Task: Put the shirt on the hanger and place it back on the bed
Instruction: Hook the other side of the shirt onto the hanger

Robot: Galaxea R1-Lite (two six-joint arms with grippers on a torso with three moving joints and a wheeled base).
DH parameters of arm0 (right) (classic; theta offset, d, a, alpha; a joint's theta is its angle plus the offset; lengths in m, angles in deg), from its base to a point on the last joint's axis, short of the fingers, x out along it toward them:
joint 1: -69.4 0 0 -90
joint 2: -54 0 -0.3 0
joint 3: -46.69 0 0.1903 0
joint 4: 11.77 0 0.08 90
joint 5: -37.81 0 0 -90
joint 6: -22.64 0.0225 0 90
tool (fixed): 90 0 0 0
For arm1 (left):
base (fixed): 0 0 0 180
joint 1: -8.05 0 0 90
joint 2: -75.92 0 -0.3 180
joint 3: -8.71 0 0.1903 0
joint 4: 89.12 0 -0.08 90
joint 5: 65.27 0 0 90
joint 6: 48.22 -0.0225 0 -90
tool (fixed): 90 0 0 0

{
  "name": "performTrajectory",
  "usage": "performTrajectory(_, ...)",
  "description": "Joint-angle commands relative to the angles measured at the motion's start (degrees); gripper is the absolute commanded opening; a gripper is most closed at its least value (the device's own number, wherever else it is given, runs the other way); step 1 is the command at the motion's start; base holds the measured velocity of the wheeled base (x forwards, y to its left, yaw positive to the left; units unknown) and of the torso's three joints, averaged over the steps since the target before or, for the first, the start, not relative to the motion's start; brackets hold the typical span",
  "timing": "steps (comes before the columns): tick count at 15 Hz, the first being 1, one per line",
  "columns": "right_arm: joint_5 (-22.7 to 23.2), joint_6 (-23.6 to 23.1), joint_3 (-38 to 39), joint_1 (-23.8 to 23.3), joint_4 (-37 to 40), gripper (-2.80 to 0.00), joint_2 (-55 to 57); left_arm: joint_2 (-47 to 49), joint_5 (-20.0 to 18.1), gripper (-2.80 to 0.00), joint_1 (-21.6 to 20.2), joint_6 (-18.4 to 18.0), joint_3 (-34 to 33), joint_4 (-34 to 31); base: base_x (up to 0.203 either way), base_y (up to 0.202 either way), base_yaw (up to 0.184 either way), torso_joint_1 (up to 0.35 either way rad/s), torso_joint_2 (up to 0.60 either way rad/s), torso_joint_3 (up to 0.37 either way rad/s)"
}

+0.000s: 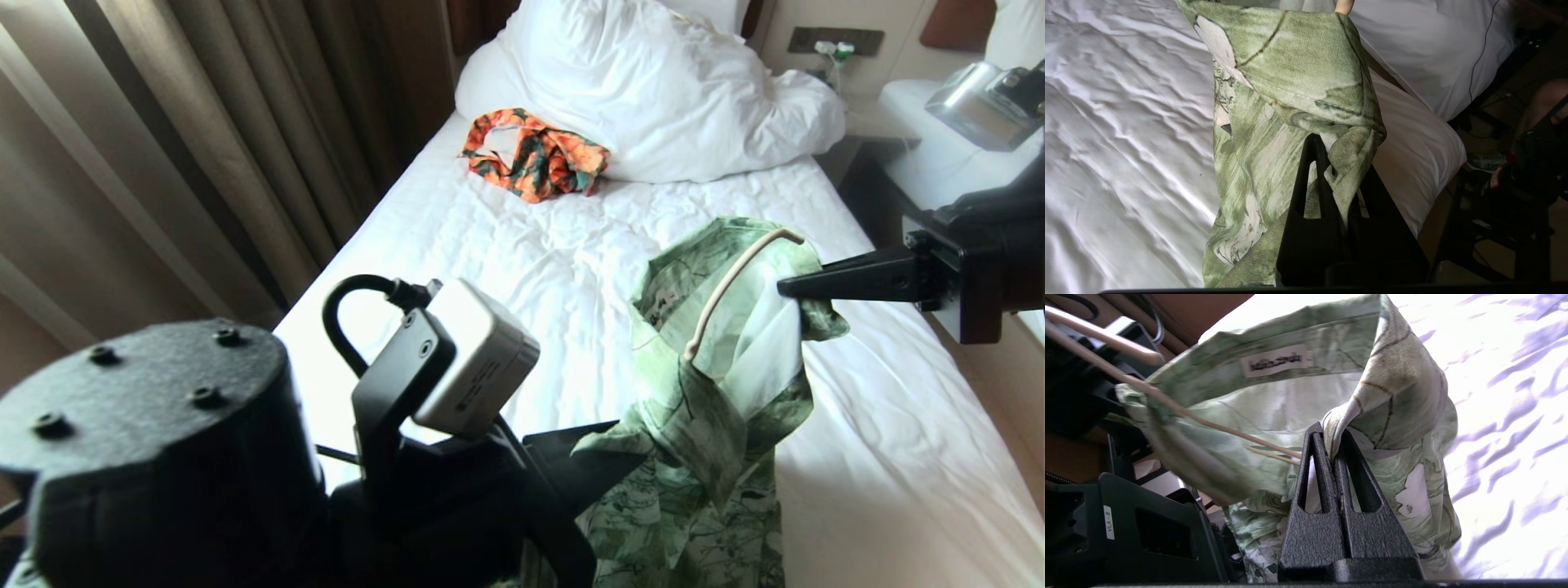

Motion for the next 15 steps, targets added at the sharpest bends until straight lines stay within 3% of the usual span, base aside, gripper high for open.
performTrajectory(1, 0.25, -0.11, -0.11, 0.03, 0.06, -2.8, -0.68, 4.71, 0.04, -2.8, -1.35, -0.1, 2.88, 0.27, 0.0, 0.0, 0.0, 0.0, 0.0, 0.0)
performTrajectory(8, 0.36, -0.11, -0.35, -0.26, 0.15, -2.8, -1.03, 8.69, 0.0, -2.8, 0.78, 0.36, 5.84, 0.54, 0.0, 0.0, 0.0, 0.0, 0.0, 0.0)
performTrajectory(15, 0.46, -0.28, 0.71, 0.94, 3.31, -2.8, -2.63, 12.91, 1.15, -2.8, -3.72, 1.82, 6.22, 16.61, 0.0, 0.0, 0.0, 0.0, 0.0, 0.0)
